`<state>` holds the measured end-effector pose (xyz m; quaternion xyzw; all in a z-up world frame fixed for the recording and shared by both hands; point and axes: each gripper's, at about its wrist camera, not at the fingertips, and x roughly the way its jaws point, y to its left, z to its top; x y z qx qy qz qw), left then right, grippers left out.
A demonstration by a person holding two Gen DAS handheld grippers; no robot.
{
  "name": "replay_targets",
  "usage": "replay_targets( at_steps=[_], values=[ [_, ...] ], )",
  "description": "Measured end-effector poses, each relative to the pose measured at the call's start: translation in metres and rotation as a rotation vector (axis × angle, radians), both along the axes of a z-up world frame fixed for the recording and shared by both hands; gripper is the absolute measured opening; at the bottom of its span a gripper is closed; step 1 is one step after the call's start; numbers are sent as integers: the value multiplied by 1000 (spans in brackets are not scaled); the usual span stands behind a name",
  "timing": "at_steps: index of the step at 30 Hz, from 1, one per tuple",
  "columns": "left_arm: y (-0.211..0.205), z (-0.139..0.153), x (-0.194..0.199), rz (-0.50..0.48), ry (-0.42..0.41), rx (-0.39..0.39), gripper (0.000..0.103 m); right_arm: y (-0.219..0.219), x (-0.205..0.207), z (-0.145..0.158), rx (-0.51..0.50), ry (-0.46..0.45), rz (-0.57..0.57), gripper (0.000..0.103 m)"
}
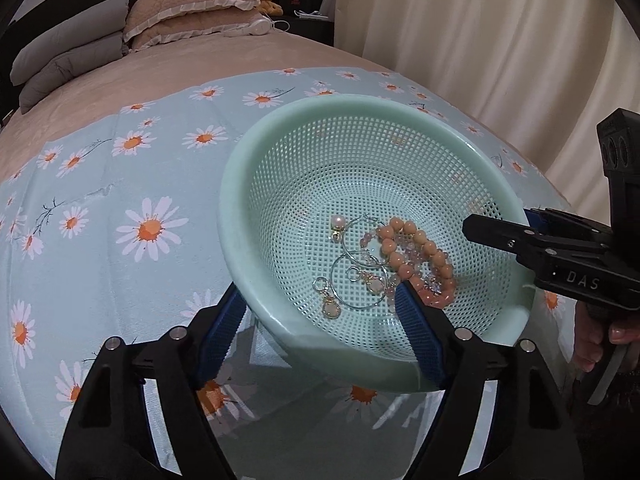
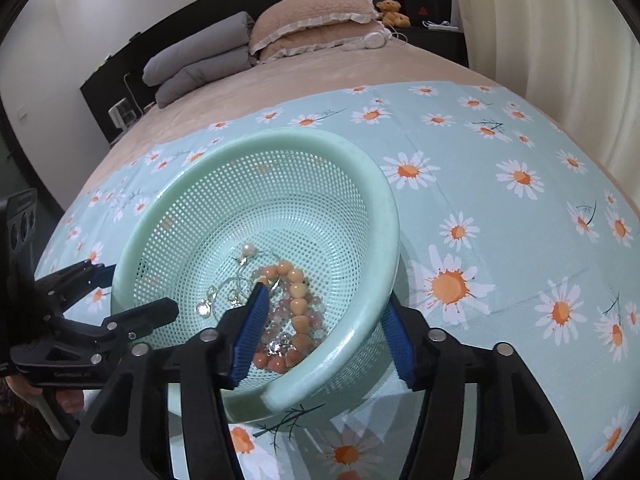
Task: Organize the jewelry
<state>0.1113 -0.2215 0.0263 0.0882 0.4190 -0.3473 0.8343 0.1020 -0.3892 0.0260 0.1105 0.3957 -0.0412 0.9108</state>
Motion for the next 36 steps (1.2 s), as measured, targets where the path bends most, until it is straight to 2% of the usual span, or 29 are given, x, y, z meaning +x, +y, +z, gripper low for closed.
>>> replay_targets(
  at_steps=[2,6,15,20,26,36],
  values=[
    [-2,0,-4,-13,-5,8,66,0,0,-1,-13,19,-19,32],
    [1,1,-7,-6,19,-8,57,-4,-2,-1,10,41,-44,28],
    [14,11,-20,10,32,-16,56,9,-9,11,-7,51,-23,28],
    [36,23,-39,20,-10,-6,56,32,-19,20,-29,42,13,28],
    [81,33,-66,69,-23,-4,56,79,-33,30,-46,39,80,28],
    [148,30,-101,153,-4,28,56,146,-47,17,-29,78,150,28]
  ],
)
